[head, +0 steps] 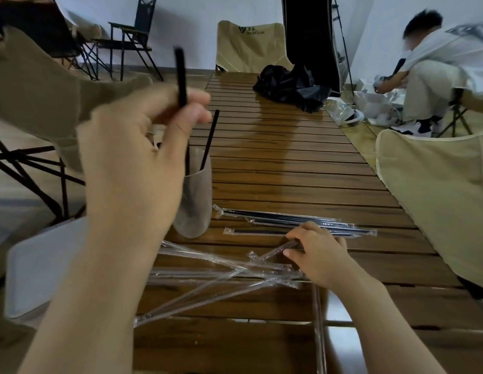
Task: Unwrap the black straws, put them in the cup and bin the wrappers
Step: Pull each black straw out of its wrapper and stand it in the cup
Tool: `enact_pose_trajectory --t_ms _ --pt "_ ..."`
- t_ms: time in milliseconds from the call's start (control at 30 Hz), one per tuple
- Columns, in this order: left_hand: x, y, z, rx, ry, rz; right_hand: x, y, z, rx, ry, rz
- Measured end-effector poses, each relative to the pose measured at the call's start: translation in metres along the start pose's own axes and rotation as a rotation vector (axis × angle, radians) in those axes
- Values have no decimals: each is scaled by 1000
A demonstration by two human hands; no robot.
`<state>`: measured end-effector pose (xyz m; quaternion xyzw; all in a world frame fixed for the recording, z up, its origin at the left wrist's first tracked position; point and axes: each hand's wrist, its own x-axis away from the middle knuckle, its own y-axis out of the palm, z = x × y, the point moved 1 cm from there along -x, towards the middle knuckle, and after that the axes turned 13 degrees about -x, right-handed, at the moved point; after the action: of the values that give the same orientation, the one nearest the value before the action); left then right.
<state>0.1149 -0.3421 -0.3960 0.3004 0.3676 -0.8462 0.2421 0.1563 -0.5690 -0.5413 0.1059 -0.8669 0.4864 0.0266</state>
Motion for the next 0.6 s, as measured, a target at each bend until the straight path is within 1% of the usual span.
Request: enact_pose_trajectory --t_ms 33,133,200,300,367,433,533,600 --pt "0 2 0 -58 -23 -13 0 0 0 6 -1 -1" --pt "4 2 4 -76 -33 -41 0 -1 0 25 0 0" --pt "3 -1 6 -89 -47 -32 0 -1 0 22 -2 7" --pt "3 -2 8 -116 -22 4 0 0 0 22 3 11" --pt "4 0 10 -155 13 31 0 0 1 27 6 14" --pt "5 2 12 -185 62 22 0 0 1 24 10 17" --pt "7 6 19 -251 128 -30 1 -1 1 -1 13 39" --pt "8 7 28 -265 214 -81 0 -1 1 -17 13 57"
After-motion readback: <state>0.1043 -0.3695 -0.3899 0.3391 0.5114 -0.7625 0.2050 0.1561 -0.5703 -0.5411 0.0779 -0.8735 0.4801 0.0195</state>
